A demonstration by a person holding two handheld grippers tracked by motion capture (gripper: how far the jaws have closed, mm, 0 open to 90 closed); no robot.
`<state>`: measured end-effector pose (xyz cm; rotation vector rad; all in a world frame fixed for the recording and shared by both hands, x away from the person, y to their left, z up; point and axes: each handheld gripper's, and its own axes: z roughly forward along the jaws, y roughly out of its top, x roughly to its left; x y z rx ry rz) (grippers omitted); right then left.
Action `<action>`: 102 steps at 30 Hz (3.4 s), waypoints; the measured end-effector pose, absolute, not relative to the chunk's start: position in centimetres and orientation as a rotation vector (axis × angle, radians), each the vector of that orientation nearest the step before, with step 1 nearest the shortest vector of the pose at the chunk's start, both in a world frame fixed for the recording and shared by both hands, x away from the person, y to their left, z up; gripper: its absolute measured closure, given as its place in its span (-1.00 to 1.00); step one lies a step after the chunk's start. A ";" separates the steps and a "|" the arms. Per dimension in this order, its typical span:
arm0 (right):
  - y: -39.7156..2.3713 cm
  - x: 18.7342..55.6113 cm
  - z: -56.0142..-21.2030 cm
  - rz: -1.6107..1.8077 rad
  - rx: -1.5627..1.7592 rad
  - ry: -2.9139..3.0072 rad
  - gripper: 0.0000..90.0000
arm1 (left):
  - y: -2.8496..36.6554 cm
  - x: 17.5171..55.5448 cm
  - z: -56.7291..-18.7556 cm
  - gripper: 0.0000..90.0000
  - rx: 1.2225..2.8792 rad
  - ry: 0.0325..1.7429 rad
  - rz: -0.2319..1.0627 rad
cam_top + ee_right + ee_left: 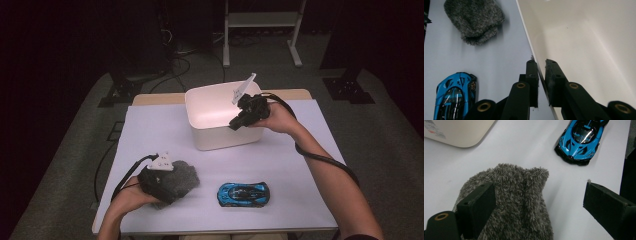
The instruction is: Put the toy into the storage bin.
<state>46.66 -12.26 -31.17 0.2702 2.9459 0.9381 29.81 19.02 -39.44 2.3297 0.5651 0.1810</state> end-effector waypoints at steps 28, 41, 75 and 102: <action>-14.4 42.1 -31.3 0.990 0.285 2.951 0.81 | 18.6 29.7 -39.2 -0.77 2.329 0.533 0.186; -16.5 42.0 -31.8 0.976 0.345 2.913 0.70 | 18.7 29.6 -39.1 -0.77 2.330 0.529 0.188; -18.9 38.4 -32.2 1.034 0.340 2.949 0.67 | 18.4 29.8 -39.4 -0.77 2.338 0.515 0.181; -19.1 32.8 -31.4 1.235 0.256 2.751 -0.50 | 18.6 29.7 -39.4 -0.77 2.341 0.518 0.206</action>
